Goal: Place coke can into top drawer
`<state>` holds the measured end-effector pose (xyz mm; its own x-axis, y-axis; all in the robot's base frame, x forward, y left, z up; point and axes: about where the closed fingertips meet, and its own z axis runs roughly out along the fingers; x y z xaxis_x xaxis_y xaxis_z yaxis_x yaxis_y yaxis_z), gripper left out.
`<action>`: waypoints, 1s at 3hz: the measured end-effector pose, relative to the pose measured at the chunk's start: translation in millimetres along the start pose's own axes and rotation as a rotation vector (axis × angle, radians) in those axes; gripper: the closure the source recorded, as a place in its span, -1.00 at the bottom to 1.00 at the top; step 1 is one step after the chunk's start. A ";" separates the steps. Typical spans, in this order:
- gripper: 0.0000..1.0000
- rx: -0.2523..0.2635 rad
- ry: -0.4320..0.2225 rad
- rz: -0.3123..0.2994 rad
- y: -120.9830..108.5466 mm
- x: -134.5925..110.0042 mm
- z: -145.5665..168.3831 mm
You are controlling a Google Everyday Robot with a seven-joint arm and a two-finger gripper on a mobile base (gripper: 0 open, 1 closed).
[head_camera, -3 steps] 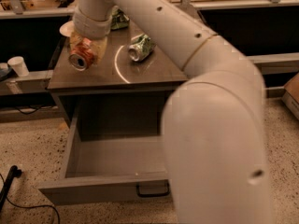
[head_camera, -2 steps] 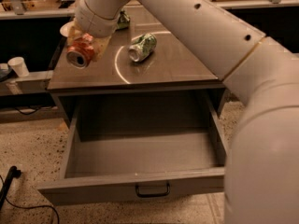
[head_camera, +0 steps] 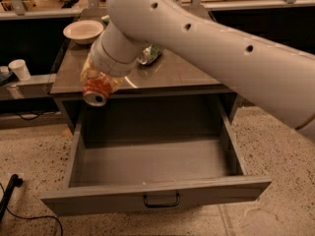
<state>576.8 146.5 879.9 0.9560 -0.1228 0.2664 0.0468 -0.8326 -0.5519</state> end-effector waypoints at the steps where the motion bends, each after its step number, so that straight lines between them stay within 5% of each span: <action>1: 1.00 -0.082 -0.066 -0.043 33.4 -38.5 32.1; 2: 1.00 -0.100 -0.072 -0.036 37.0 -39.8 35.2; 3: 1.00 -0.187 -0.101 -0.027 52.2 -53.7 48.0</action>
Offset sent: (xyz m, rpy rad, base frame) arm -0.0231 -0.0104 -0.0611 -0.1276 0.0599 0.0253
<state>541.8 135.6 798.9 0.9798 -0.0521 0.1931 0.0273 -0.9216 -0.3871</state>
